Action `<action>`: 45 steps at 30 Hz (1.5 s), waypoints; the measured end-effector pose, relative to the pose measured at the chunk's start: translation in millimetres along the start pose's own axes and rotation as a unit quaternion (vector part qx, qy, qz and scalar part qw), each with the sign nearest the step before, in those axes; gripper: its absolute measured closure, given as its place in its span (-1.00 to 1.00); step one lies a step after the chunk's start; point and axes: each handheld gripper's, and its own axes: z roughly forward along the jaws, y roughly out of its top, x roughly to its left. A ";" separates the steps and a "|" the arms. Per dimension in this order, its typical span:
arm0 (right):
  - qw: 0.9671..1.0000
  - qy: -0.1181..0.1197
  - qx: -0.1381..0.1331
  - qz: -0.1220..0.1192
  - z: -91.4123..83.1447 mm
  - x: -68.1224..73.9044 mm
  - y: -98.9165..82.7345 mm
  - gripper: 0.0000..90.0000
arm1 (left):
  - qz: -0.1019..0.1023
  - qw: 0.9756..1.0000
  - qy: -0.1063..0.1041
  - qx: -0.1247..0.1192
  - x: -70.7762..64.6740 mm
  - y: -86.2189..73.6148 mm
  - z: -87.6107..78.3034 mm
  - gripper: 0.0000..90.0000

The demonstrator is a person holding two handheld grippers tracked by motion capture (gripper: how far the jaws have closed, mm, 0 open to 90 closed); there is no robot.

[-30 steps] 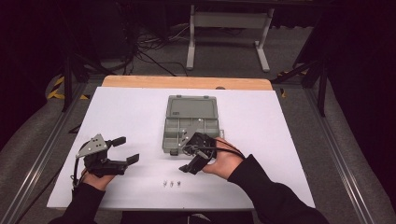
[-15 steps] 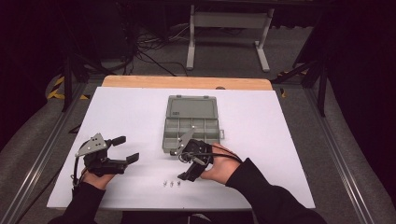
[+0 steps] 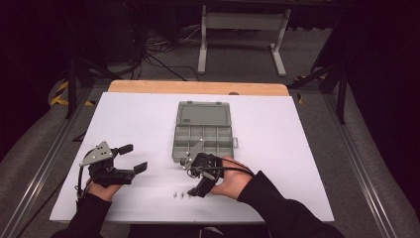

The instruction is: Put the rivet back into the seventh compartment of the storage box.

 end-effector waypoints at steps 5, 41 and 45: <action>1.000 0.002 -0.001 0.006 5.8 2.8 -0.7 -0.30 | -0.002 1.000 -0.002 0.000 0.5 0.0 1.4 -0.73; 0.999 -0.006 0.031 -0.021 39.2 13.7 -1.7 0.11 | -0.001 1.000 -0.002 0.001 2.0 0.8 2.5 -0.72; 0.999 -0.006 0.033 -0.024 40.8 14.9 -1.0 0.13 | -0.004 1.000 -0.003 0.000 2.1 0.6 3.1 -0.72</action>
